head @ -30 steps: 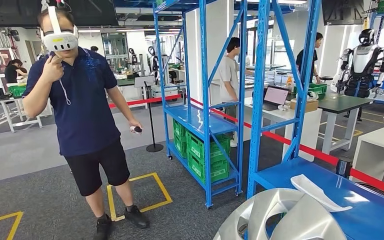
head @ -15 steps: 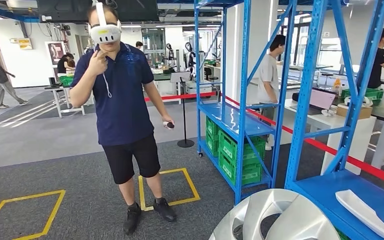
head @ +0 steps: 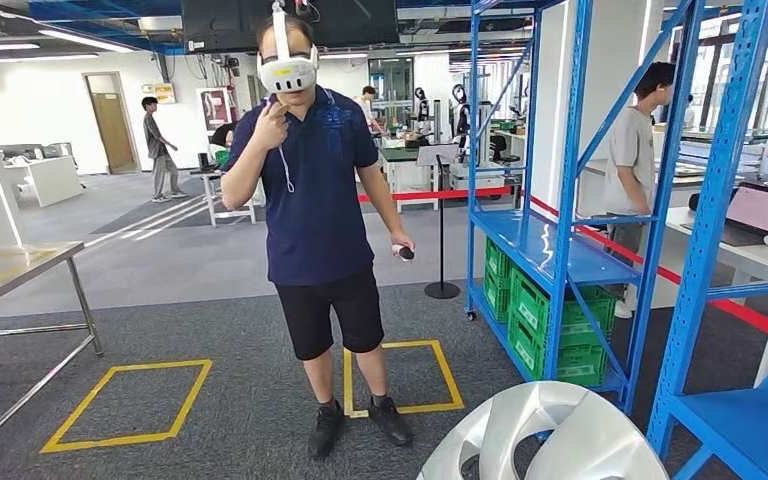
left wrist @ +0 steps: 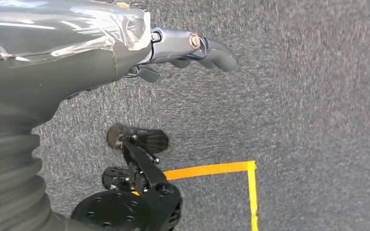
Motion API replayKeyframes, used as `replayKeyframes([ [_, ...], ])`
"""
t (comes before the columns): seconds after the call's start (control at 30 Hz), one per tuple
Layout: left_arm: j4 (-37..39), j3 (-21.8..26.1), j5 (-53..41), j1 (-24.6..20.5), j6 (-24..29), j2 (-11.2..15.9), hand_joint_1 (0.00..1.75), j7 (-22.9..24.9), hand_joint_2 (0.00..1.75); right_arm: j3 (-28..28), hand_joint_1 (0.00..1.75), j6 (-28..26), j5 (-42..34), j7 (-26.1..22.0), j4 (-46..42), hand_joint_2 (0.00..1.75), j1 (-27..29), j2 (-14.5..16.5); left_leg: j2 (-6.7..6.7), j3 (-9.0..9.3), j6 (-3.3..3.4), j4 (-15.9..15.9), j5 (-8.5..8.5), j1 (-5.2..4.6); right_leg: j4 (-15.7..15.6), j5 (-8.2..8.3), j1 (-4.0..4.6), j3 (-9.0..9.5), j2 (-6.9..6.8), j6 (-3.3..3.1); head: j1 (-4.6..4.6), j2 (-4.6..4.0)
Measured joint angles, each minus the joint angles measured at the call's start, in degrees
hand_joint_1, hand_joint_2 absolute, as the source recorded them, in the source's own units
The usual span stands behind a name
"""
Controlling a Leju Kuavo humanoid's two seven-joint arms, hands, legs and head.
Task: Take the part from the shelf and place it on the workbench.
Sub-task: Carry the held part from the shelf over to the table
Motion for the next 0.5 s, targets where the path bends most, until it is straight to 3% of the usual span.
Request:
replayKeyframes([
  [0.07, -0.13, 0.0, -0.01, -0.19, -0.02, -0.06, 0.0, -0.05, 1.75, 0.07, 1.75, -0.04, -0.03, -0.01, -0.01, 1.75, -0.07, 0.01, 3.43, -3.72, -0.06, 7.12, -3.15, -0.1, -0.04, -0.24, 0.51, 0.18, -1.13, -0.46, -0.17, 0.0],
  [0.13, -0.14, -0.02, -0.01, -0.37, -0.03, -0.14, 0.0, -0.05, 1.75, 0.22, 1.75, -0.07, -0.03, -0.01, -0.02, 1.75, -0.08, 0.0, 4.18, -7.46, 0.15, 13.74, -5.27, -0.14, -0.03, -0.52, 1.06, 0.24, -2.54, -0.83, -0.18, 0.0],
  [0.17, -0.14, -0.02, -0.01, -0.39, -0.04, -0.17, 0.0, -0.05, 1.75, 0.34, 1.75, -0.08, -0.03, -0.01, -0.02, 1.75, -0.08, 0.0, 4.22, -7.97, 0.44, 14.37, -4.96, -0.26, -0.03, -0.68, 1.3, 0.33, -3.26, -0.97, -0.19, 0.0],
  [0.2, -0.15, 0.0, -0.01, -0.34, -0.05, -0.19, 0.0, -0.05, 1.75, 0.44, 1.75, -0.08, -0.03, -0.01, -0.02, 1.75, -0.09, 0.0, 4.32, -7.15, 0.9, 12.57, -3.63, -0.51, -0.04, -0.86, 1.51, 0.49, -3.96, -1.08, -0.19, 0.0],
  [0.23, -0.2, 0.02, -0.01, -0.31, -0.06, -0.18, 0.0, -0.05, 1.75, 0.5, 1.75, -0.09, -0.03, -0.01, -0.02, 1.75, -0.11, 0.0, 4.89, -5.2, 1.56, 8.82, -1.72, -0.97, -0.06, -1.05, 1.65, 0.72, -4.62, -1.15, -0.19, 0.0],
  [0.3, -0.45, 0.03, -0.01, -0.32, -0.07, -0.09, 0.0, -0.06, 1.75, 0.55, 1.75, -0.11, -0.03, 0.0, -0.03, 1.75, -0.17, 0.01, 7.83, -1.0, 2.99, 1.04, 0.84, -2.33, -0.22, -1.41, 1.81, 1.23, -5.81, -1.09, -0.14, 0.0],
  [0.37, -0.75, 0.02, 0.01, -0.47, -0.07, 0.05, 0.0, -0.1, 1.75, 0.58, 1.75, -0.15, -0.05, 0.0, -0.04, 1.75, -0.21, 0.02, 9.63, 0.55, 3.75, -2.05, 1.11, -3.29, -0.49, -1.64, 1.74, 1.52, -7.08, -0.8, -0.14, 0.0],
  [0.43, -1.03, 0.16, 0.01, -0.5, -0.13, 0.15, 0.0, -0.1, 1.75, 0.66, 1.75, -0.19, -0.12, 0.03, -0.07, 1.75, -0.2, 0.04, 8.28, 1.22, 4.04, -3.3, 1.45, -3.2, -1.02, -1.83, 1.74, 2.01, -8.42, -0.43, -0.22, 0.01],
  [0.47, -1.14, 0.3, -0.02, -0.44, -0.25, 0.11, 0.0, -0.07, 1.75, 0.73, 1.75, -0.21, -0.19, 0.12, -0.07, 1.75, -0.28, 0.05, 7.4, 2.07, 4.15, -4.41, 1.84, -3.0, -0.91, -2.04, 1.79, 2.24, -7.99, -0.32, -0.17, -0.02],
  [0.5, -1.24, 0.45, -0.13, -0.46, -0.42, 0.07, 0.0, 0.01, 1.75, 0.78, 1.75, -0.23, -0.42, 0.22, -0.09, 1.75, -0.41, 0.04, 6.52, 3.02, 4.26, -5.53, 2.32, -2.71, 0.16, -2.6, 1.83, 2.0, -6.61, -0.3, -0.17, -0.05],
])
